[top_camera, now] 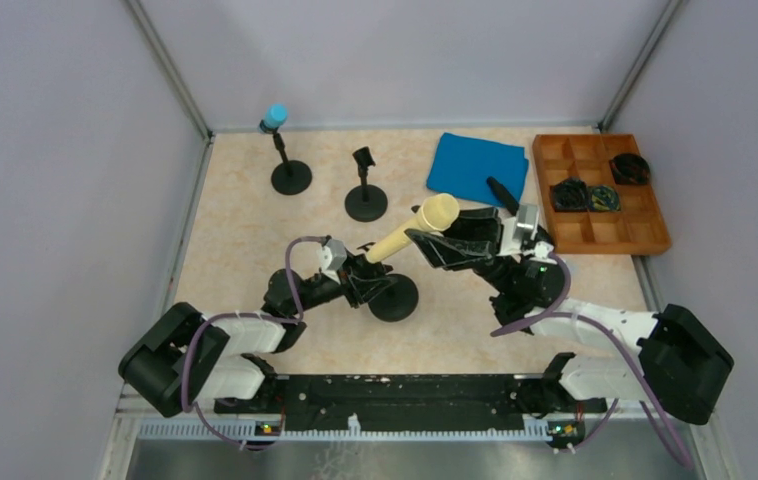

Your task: Attach the microphones to the stand

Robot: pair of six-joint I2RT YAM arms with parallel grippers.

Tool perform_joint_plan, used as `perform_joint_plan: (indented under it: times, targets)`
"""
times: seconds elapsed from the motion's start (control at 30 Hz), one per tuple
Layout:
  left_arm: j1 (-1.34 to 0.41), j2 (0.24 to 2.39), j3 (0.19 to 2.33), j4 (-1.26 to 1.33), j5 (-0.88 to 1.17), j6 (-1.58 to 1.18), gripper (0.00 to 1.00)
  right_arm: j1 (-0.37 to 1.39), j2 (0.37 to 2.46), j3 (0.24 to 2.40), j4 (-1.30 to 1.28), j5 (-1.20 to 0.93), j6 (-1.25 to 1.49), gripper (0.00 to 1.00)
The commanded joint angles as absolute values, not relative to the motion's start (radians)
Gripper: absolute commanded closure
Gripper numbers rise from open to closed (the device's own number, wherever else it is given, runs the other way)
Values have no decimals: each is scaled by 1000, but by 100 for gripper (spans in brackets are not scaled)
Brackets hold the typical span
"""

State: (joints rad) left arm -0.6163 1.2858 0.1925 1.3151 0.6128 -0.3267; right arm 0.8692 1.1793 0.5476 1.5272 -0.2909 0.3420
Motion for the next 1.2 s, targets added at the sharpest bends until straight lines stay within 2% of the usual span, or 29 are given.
perform_joint_plan:
  times: [0.0,0.37,0.9,1.0,1.17]
  targets:
    - [-620,1293,205,1481,632,-330,100,897,1187,508,1582,-330,319,100]
    - [-636,1371,213,1482,665,-287,100,910,1225,452,1501,-356,177,100]
    - [-666,1424,213,1506,693,-255,100,911,1331,362,1624,-331,205,100]
    - [-667,1429,215,1497,701,-243,100,925,1317,322,1567,-340,137,100]
    - [-677,1401,231,1406,706,-177,100,975,1264,316,1298,-300,-9,100]
